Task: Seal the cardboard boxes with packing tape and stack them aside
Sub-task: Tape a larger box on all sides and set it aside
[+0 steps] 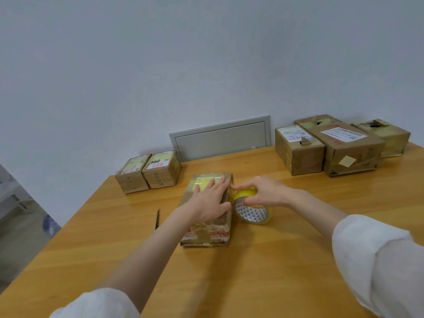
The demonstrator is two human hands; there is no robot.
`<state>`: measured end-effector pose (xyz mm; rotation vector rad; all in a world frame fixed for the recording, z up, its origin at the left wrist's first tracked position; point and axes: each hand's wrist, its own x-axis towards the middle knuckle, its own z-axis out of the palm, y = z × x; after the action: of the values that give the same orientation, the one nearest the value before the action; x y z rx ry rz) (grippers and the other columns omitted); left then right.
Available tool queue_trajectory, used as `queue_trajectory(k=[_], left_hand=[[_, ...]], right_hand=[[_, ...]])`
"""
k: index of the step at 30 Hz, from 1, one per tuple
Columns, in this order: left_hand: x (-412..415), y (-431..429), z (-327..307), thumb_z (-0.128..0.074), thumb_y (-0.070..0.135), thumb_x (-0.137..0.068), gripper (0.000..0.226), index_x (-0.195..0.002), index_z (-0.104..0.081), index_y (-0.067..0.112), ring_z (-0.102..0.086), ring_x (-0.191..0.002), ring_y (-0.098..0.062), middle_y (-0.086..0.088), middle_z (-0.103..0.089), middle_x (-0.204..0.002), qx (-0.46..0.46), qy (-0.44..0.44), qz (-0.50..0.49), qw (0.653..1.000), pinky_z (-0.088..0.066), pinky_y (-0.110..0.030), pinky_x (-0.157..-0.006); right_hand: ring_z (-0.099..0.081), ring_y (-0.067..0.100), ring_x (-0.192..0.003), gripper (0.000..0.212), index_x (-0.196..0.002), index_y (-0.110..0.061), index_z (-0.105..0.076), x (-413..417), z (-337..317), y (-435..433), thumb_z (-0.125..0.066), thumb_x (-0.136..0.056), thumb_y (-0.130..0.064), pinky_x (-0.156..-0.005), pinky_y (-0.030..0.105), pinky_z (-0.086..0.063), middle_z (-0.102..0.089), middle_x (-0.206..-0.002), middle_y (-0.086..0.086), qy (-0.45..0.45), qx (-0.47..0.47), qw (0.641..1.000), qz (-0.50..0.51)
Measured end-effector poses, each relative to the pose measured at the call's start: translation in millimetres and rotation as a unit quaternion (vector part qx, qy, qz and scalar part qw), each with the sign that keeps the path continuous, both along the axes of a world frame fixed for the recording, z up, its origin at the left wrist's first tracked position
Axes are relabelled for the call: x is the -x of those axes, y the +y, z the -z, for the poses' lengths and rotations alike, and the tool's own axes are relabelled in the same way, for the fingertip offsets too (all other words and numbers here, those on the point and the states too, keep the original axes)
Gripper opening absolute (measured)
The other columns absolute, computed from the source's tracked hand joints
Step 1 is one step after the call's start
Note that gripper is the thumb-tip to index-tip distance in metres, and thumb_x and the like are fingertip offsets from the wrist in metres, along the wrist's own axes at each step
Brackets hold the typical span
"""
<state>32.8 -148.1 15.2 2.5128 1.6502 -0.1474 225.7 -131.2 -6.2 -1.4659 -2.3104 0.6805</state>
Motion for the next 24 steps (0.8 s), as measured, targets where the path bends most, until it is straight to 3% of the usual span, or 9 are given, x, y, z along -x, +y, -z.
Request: queue_trajectory(k=[3, 6, 8, 11, 14, 17, 20, 22, 24], left_hand=[[3, -2, -4, -0.048, 0.041, -0.092, 0.078, -0.154, -0.003, 0.024, 0.004, -0.148, -0.020, 0.003, 0.004, -0.161, 0.012, -0.014, -0.009, 1.000, 0.000, -0.055, -0.117], [5, -8, -1, -0.049, 0.059, -0.085, 0.090, -0.153, 0.002, 0.029, 0.007, -0.148, -0.026, 0.001, 0.008, -0.161, -0.034, 0.011, -0.073, 0.997, -0.004, -0.065, -0.112], [10, -11, 1, -0.050, 0.071, -0.078, 0.100, -0.152, 0.004, 0.032, 0.008, -0.147, -0.031, -0.002, 0.010, -0.161, -0.039, 0.020, -0.136, 0.990, -0.010, -0.069, -0.110], [16, -12, -3, -0.053, 0.075, -0.074, 0.105, -0.153, -0.002, 0.029, -0.001, -0.147, -0.035, -0.006, 0.007, -0.161, -0.008, 0.005, -0.187, 0.982, -0.022, -0.064, -0.110], [12, -16, -6, -0.061, 0.065, -0.072, 0.096, -0.151, -0.018, 0.030, -0.020, -0.143, -0.033, -0.005, -0.009, -0.160, -0.036, -0.036, -0.192, 0.980, -0.035, -0.058, -0.105], [11, -13, -15, -0.066, 0.052, -0.073, 0.081, -0.144, -0.036, 0.028, -0.047, -0.125, -0.025, -0.006, -0.041, -0.145, -0.058, -0.166, -0.205, 0.963, -0.048, -0.047, -0.093], [16, -12, -33, -0.064, 0.041, -0.082, 0.047, -0.125, -0.058, 0.022, -0.070, -0.079, -0.016, 0.001, -0.071, -0.092, 0.069, -0.413, -0.256, 0.871, -0.055, -0.029, -0.061], [21, -13, -40, -0.057, 0.041, -0.088, 0.034, -0.114, -0.063, 0.021, -0.069, -0.080, -0.017, 0.001, -0.073, -0.084, 0.146, -0.447, -0.268, 0.841, -0.055, -0.035, -0.068], [27, -16, -40, -0.051, 0.040, -0.093, 0.032, -0.115, -0.063, 0.021, -0.065, -0.094, -0.019, -0.002, -0.071, -0.097, 0.170, -0.424, -0.257, 0.852, -0.052, -0.044, -0.087]], right_hand=[[-0.043, 0.015, -0.126, 0.071, -0.143, -0.047, -0.034, -1, 4, -3, -0.066, -0.081, -0.034, -0.096, 0.031, -0.041, -0.043, -0.146, -0.006, -0.029, -0.012, 0.999, -0.010], [-0.030, 0.018, -0.138, 0.095, -0.152, -0.032, -0.017, -7, 15, -7, -0.072, -0.075, -0.030, -0.108, 0.030, -0.030, -0.027, -0.155, 0.001, 0.032, 0.014, 0.999, 0.013], [-0.026, 0.017, -0.140, 0.103, -0.153, -0.027, -0.011, -16, 24, -8, -0.076, -0.073, -0.029, -0.107, 0.024, -0.024, -0.021, -0.158, 0.001, 0.070, 0.036, 0.996, 0.035], [-0.031, 0.019, -0.138, 0.107, -0.153, -0.025, -0.009, -27, 32, -9, -0.077, -0.071, -0.030, -0.104, 0.023, -0.029, -0.023, -0.157, -0.001, 0.071, 0.061, 0.994, 0.052], [-0.046, 0.020, -0.126, 0.093, -0.150, -0.027, -0.024, -26, 27, -11, -0.073, -0.072, -0.027, -0.101, 0.033, -0.042, -0.039, -0.149, 0.000, 0.062, 0.028, 0.995, 0.070], [-0.050, 0.016, -0.120, 0.070, -0.138, -0.024, -0.046, -19, -2, -11, -0.073, -0.074, -0.019, -0.094, 0.028, -0.042, -0.052, -0.135, -0.003, 0.188, -0.060, 0.974, 0.111], [-0.052, 0.011, -0.103, 0.055, -0.122, -0.021, -0.054, -10, -47, -8, -0.079, -0.074, -0.020, -0.080, 0.025, -0.041, -0.057, -0.117, -0.005, 0.328, -0.110, 0.929, 0.130], [-0.055, 0.010, -0.092, 0.047, -0.114, -0.022, -0.054, -2, -69, -6, -0.080, -0.074, -0.021, -0.071, 0.023, -0.045, -0.057, -0.107, -0.006, 0.376, -0.093, 0.915, 0.114], [-0.056, 0.011, -0.089, 0.040, -0.108, -0.023, -0.057, 9, -77, -6, -0.079, -0.075, -0.018, -0.066, 0.018, -0.046, -0.058, -0.104, -0.005, 0.355, -0.090, 0.926, 0.096]])
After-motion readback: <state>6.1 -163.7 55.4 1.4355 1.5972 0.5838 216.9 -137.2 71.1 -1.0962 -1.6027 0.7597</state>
